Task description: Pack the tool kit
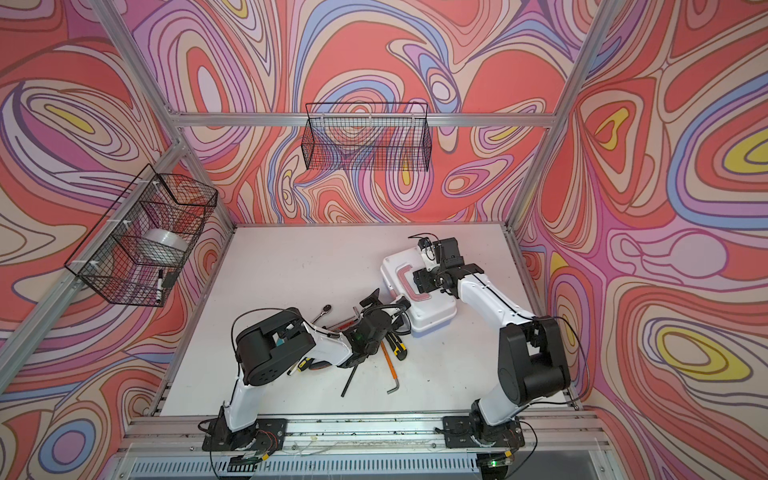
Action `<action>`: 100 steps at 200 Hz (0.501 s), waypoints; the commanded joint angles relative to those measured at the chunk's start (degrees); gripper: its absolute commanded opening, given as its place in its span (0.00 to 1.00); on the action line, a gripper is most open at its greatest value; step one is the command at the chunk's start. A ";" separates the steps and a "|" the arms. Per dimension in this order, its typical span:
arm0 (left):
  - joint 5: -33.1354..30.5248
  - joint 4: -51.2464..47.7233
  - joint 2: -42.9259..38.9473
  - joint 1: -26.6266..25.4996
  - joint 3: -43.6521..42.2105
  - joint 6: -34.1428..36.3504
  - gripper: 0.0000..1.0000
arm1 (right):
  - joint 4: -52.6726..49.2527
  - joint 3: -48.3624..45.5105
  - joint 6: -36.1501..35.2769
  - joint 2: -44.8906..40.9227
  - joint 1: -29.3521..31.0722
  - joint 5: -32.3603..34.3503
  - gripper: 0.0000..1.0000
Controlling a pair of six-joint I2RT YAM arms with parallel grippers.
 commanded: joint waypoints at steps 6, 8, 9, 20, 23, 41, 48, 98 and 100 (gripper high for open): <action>-0.50 0.86 1.24 -0.25 2.29 0.73 0.96 | -16.09 -5.43 -5.01 6.68 1.03 -1.59 0.58; -0.60 0.61 1.13 -0.25 2.34 0.59 0.96 | -16.07 -5.44 -5.01 6.59 1.03 -1.59 0.58; -0.60 0.45 1.09 -0.29 2.41 0.51 0.96 | -16.05 -5.44 -5.01 6.57 1.07 -1.57 0.58; -1.11 -0.49 0.69 -0.25 2.88 -0.05 0.95 | -16.09 -5.60 -5.08 6.16 1.03 -1.51 0.57; -1.27 -0.50 0.69 -0.27 3.03 -0.09 0.95 | -16.12 -5.62 -5.08 6.04 0.99 -1.51 0.58; -2.85 -0.37 0.60 -0.26 3.66 -0.63 0.96 | -16.42 -5.60 -5.33 5.92 1.03 -1.30 0.56; -3.56 -0.39 0.60 -0.25 3.99 -0.81 0.95 | -16.57 -5.56 -5.36 6.02 1.03 -0.99 0.55; -8.54 0.20 -0.01 -0.27 4.95 -2.31 0.93 | -17.18 -5.88 -5.02 7.56 1.03 0.81 0.51; -8.65 0.20 -0.08 -0.25 4.92 -2.34 0.93 | -17.24 -5.75 -4.93 7.69 1.03 0.82 0.51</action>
